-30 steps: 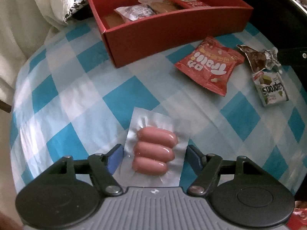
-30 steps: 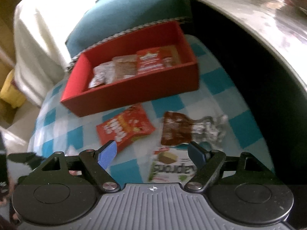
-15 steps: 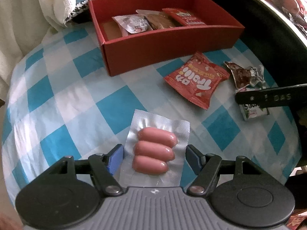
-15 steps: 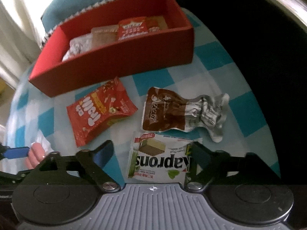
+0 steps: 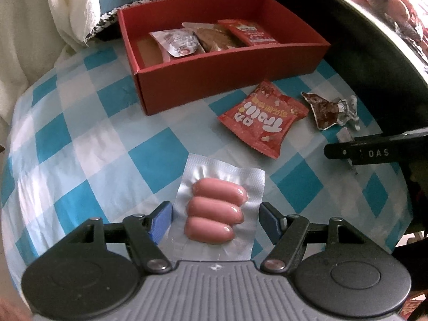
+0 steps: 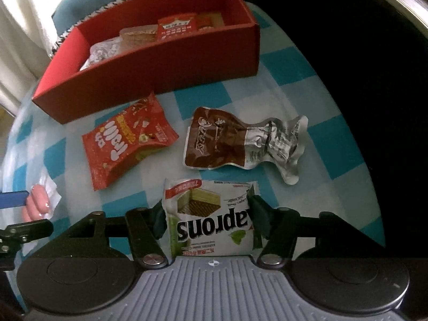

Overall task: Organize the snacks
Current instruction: 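Move to the sausage pack with the left gripper while the right gripper grasps the Kapron wafer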

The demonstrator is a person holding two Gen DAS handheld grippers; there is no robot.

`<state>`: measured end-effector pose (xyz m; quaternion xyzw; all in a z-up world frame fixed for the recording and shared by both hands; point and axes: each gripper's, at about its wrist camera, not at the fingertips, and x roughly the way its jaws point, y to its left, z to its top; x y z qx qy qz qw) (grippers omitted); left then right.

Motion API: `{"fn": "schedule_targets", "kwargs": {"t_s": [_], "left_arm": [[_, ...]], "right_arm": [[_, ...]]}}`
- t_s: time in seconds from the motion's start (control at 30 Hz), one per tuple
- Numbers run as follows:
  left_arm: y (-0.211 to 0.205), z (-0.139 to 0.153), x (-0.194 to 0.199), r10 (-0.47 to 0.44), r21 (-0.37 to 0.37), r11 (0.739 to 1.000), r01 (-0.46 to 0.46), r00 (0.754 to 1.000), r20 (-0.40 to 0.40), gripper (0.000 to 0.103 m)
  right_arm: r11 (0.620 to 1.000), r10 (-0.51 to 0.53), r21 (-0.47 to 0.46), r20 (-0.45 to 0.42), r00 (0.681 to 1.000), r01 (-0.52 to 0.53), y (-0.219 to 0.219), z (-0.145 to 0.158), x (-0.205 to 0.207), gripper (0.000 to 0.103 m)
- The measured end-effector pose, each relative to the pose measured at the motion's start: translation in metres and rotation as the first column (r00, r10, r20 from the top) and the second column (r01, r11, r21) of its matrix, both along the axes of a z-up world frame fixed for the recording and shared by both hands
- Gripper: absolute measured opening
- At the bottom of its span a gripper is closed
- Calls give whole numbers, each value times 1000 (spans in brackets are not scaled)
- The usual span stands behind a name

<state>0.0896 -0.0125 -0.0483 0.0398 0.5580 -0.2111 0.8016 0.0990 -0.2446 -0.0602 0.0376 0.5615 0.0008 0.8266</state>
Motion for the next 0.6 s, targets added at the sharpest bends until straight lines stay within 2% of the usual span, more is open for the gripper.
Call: {"fn": "schedule_targets", "kwargs": {"t_s": [0.23,0.53,0.6], "left_arm": [[3,0,1,2,-5,1000,-2,1000,-7,64],[-1,-3,-1,-9,2,1000,9,1000,-12,64],[-3,-4,-1,-12,6,1000,12,1000,-12,64]], "right_arm": [[1000,9,11,29,1000,-9,5,8,-3,87],[999,14,-47,-22,1000,-15,4,-11,-3,90],[997,45,-62,-6,999,-45,10,-10,-5,83]]}}
